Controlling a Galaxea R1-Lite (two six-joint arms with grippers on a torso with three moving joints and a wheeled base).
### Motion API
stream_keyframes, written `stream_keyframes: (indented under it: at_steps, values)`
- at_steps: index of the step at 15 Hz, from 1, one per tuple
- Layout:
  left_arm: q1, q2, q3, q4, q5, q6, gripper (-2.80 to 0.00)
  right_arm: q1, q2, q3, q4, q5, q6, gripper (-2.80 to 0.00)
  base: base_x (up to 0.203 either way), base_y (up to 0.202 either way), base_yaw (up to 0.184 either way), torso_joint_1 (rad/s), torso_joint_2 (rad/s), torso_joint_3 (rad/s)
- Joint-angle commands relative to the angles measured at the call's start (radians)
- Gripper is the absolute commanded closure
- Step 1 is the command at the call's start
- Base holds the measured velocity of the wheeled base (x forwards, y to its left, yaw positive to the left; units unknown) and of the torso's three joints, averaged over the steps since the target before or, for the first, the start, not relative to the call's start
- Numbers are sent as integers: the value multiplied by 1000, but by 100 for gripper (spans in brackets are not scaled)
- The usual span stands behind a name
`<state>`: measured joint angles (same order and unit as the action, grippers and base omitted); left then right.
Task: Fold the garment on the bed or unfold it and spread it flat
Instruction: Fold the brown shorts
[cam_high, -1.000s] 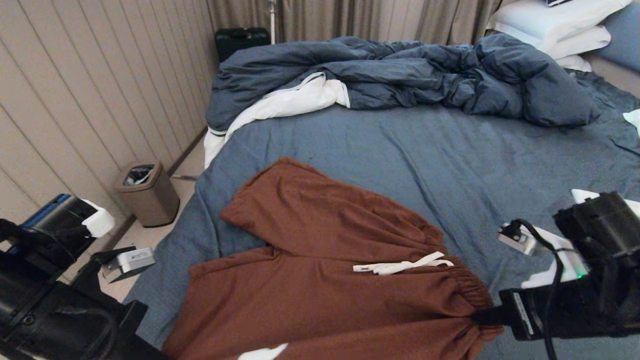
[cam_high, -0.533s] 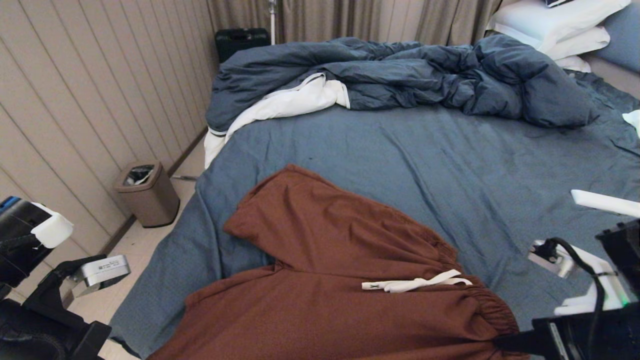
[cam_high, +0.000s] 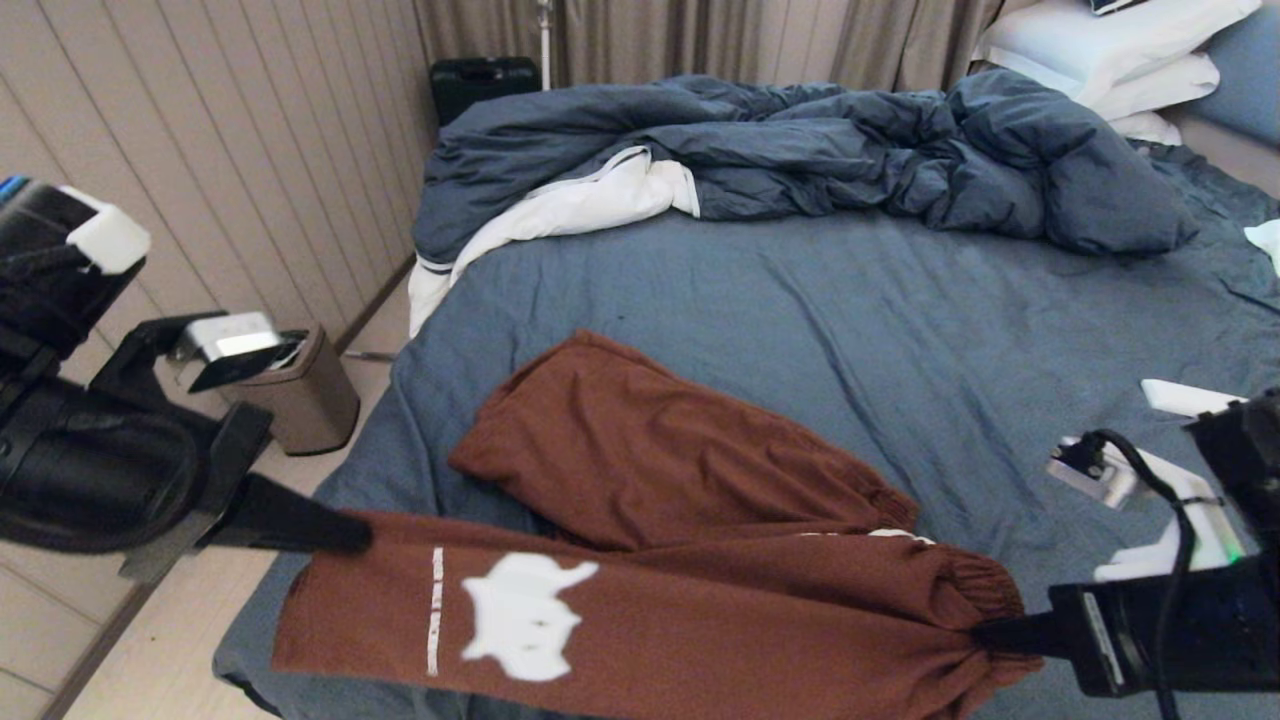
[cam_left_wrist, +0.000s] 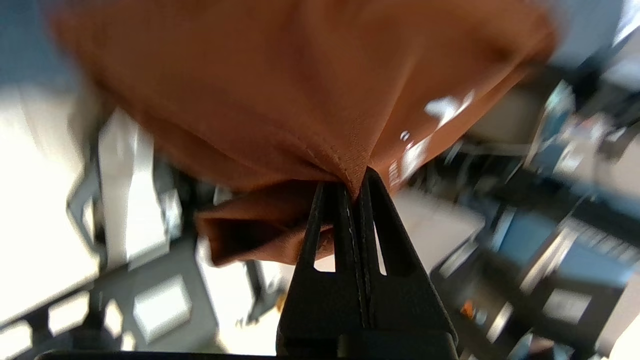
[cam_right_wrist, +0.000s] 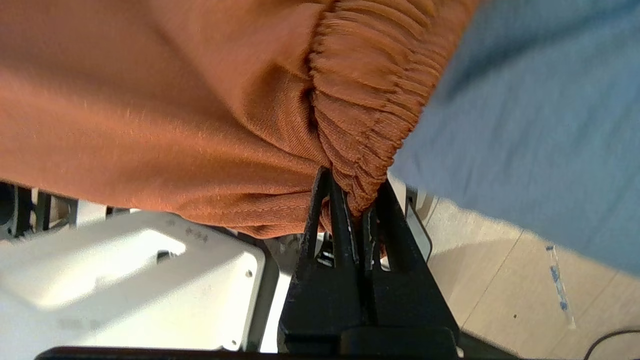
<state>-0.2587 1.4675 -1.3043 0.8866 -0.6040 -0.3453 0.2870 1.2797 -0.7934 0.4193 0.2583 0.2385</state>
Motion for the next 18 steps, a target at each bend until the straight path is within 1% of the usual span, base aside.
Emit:
stream_keyframes:
  at_steps: [1, 4, 5, 6, 7, 10, 11, 12, 13, 14, 16, 17, 18]
  values:
    - [5, 153, -164, 3, -3, -19, 0, -2, 113, -46, -18, 4, 2, 0, 0, 0, 0, 0, 0, 0]
    - [10, 336, -417, 11, 1, -53, 0, -17, 245, -99, -109, 10, 2, 0, 0, 0, 0, 0, 0, 0]
    - [11, 404, -514, 15, 2, -64, 0, -39, 287, -116, -147, 23, 2, 0, 0, 0, 0, 0, 0, 0]
    - [11, 473, -585, 10, 4, -75, 0, -73, 312, -136, -170, 45, 2, 0, 0, 0, 0, 0, 0, 0]
    - [9, 522, -618, -24, 9, -82, 0, -108, 321, -150, -175, 69, 2, 0, 0, 0, 0, 0, 0, 0]
    - [-4, 606, -640, -250, 34, -116, 0, -236, 348, -207, -179, 171, -1, 0, 0, 0, 0, 0, 0, 0]
    - [-5, 626, -641, -334, 52, -154, 0, -274, 361, -225, -180, 209, -3, 0, 0, 0, 0, 0, 0, 0]
    - [-4, 643, -641, -423, 80, -189, 0, -287, 369, -231, -180, 228, -7, 0, 0, 0, 0, 0, 0, 0]
    - [-3, 663, -641, -503, 120, -217, 0, -288, 373, -229, -180, 230, -5, 0, 0, 0, 0, 0, 0, 0]
    - [2, 678, -641, -566, 156, -234, 0, -287, 379, -228, -180, 230, -5, 0, 0, 0, 0, 0, 0, 0]
    - [26, 699, -641, -648, 173, -239, 0, -282, 389, -231, -188, 230, -6, 0, 0, 0, 0, 0, 0, 0]
    - [42, 705, -641, -673, 172, -238, 0, -281, 391, -228, -198, 230, -5, 0, 0, 0, 0, 0, 0, 0]
    - [55, 709, -640, -673, 169, -238, 0, -276, 395, -221, -207, 230, -7, 0, 0, 0, 0, 0, 0, 0]
